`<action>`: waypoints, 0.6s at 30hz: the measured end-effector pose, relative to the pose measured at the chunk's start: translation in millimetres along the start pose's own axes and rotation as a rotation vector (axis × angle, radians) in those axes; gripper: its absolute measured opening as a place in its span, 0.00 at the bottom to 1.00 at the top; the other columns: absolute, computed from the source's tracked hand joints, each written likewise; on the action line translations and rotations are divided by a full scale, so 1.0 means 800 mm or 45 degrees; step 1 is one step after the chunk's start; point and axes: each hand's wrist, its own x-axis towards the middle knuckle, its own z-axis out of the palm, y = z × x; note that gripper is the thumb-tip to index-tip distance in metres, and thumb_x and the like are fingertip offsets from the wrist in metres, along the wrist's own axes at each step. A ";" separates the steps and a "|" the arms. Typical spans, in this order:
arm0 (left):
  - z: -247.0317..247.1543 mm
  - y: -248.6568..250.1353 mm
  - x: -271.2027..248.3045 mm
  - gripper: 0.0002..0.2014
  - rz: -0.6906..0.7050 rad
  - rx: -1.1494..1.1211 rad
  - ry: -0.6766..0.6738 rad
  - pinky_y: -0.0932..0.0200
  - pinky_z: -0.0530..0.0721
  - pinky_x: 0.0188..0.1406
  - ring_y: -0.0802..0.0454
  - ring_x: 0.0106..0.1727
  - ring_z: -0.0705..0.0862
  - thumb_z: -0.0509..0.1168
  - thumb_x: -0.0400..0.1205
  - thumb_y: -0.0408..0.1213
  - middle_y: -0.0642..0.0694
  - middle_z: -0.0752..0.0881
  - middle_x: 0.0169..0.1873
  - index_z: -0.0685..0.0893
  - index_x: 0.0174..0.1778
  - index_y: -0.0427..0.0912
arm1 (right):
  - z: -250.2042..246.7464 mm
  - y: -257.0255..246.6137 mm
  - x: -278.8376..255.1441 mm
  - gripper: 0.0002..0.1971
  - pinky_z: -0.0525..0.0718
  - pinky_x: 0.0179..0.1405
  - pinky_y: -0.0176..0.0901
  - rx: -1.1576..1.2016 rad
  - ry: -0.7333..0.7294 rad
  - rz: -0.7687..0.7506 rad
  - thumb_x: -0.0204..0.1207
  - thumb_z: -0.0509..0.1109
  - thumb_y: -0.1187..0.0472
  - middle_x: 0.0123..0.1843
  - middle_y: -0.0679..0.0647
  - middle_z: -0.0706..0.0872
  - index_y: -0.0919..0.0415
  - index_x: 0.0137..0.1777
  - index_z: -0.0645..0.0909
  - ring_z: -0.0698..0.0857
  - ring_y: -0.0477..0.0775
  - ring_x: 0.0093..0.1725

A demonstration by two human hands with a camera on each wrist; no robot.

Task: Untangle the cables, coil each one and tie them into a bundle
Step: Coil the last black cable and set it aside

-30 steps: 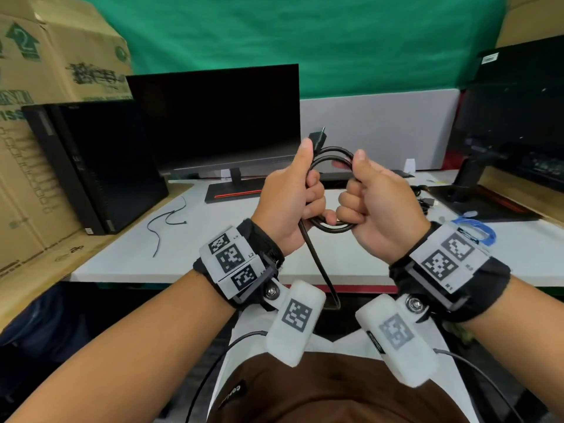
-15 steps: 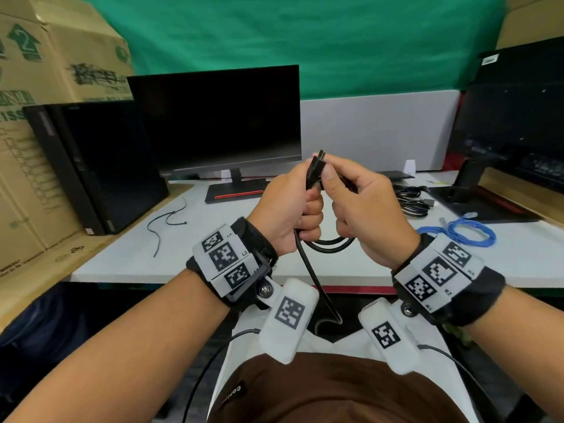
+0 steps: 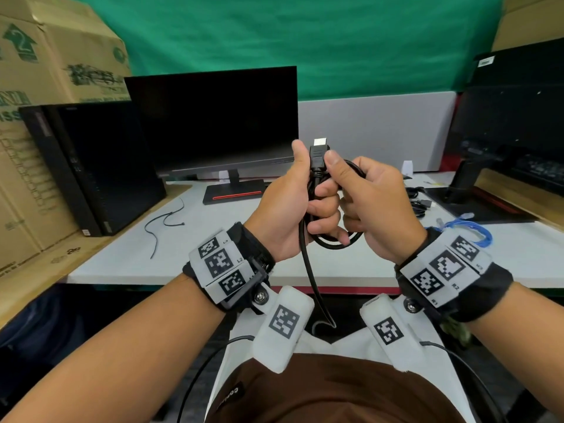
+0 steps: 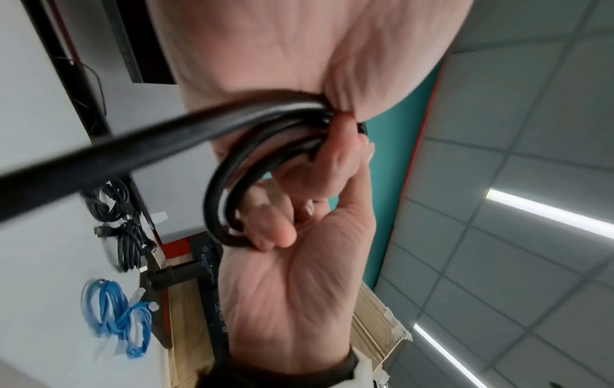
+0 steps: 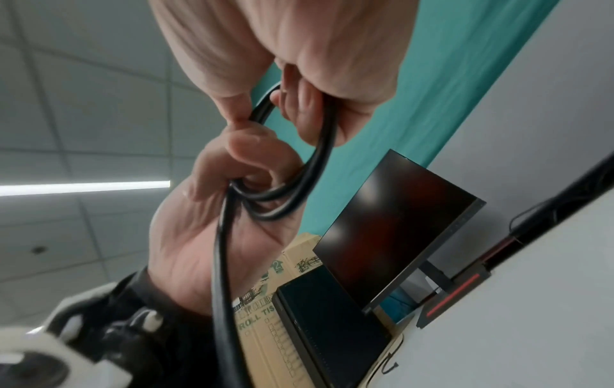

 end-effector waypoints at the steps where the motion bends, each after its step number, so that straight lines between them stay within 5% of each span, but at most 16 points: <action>1: 0.001 -0.001 0.000 0.34 0.015 -0.002 -0.014 0.52 0.83 0.29 0.53 0.16 0.59 0.40 0.83 0.72 0.52 0.59 0.18 0.69 0.27 0.46 | -0.001 -0.001 0.000 0.23 0.64 0.14 0.31 0.021 -0.005 0.034 0.77 0.74 0.43 0.36 0.54 0.91 0.65 0.43 0.77 0.70 0.41 0.16; 5: 0.003 -0.003 -0.002 0.29 0.096 0.039 -0.004 0.59 0.68 0.23 0.55 0.19 0.56 0.46 0.86 0.66 0.53 0.60 0.20 0.68 0.29 0.47 | 0.001 -0.007 0.002 0.23 0.72 0.18 0.38 -0.021 -0.040 0.078 0.78 0.70 0.40 0.34 0.50 0.87 0.63 0.42 0.77 0.73 0.47 0.23; 7: 0.001 0.001 -0.002 0.28 0.138 0.051 0.097 0.63 0.58 0.20 0.56 0.18 0.55 0.49 0.86 0.65 0.53 0.58 0.19 0.65 0.27 0.49 | 0.002 -0.006 0.003 0.33 0.86 0.39 0.58 -0.035 -0.150 0.123 0.78 0.62 0.35 0.44 0.58 0.84 0.70 0.57 0.77 0.80 0.56 0.38; 8: -0.002 0.005 -0.002 0.28 0.162 0.043 0.157 0.64 0.56 0.20 0.56 0.17 0.54 0.50 0.86 0.65 0.53 0.57 0.18 0.64 0.27 0.50 | 0.001 -0.004 0.004 0.39 0.85 0.55 0.67 -0.008 -0.247 0.176 0.76 0.59 0.32 0.49 0.60 0.83 0.71 0.66 0.73 0.81 0.59 0.46; 10: -0.009 0.016 -0.003 0.28 0.218 0.006 0.256 0.64 0.55 0.18 0.56 0.16 0.54 0.50 0.87 0.65 0.54 0.57 0.18 0.63 0.26 0.50 | -0.003 0.003 0.001 0.43 0.79 0.68 0.66 0.084 -0.526 0.357 0.71 0.60 0.31 0.56 0.62 0.85 0.64 0.76 0.67 0.84 0.62 0.56; 13: -0.016 0.032 -0.005 0.28 0.263 -0.045 0.332 0.63 0.61 0.15 0.55 0.13 0.57 0.50 0.87 0.64 0.53 0.56 0.19 0.63 0.25 0.50 | -0.008 0.028 -0.013 0.30 0.82 0.61 0.54 -0.132 -1.083 0.558 0.74 0.70 0.38 0.53 0.62 0.89 0.58 0.69 0.75 0.87 0.60 0.57; 15: -0.018 0.039 -0.009 0.28 0.238 -0.010 0.303 0.63 0.63 0.14 0.56 0.12 0.56 0.50 0.87 0.65 0.53 0.56 0.19 0.64 0.26 0.50 | -0.011 0.045 -0.020 0.16 0.83 0.54 0.49 -0.308 -1.358 0.541 0.82 0.68 0.46 0.38 0.61 0.87 0.60 0.55 0.83 0.87 0.61 0.44; 18: -0.025 0.051 -0.016 0.28 0.077 0.147 0.104 0.65 0.59 0.13 0.58 0.10 0.54 0.50 0.86 0.67 0.54 0.57 0.19 0.65 0.28 0.50 | -0.028 0.047 -0.005 0.21 0.84 0.50 0.41 -0.556 -1.400 0.492 0.80 0.66 0.40 0.28 0.64 0.76 0.55 0.35 0.83 0.78 0.52 0.30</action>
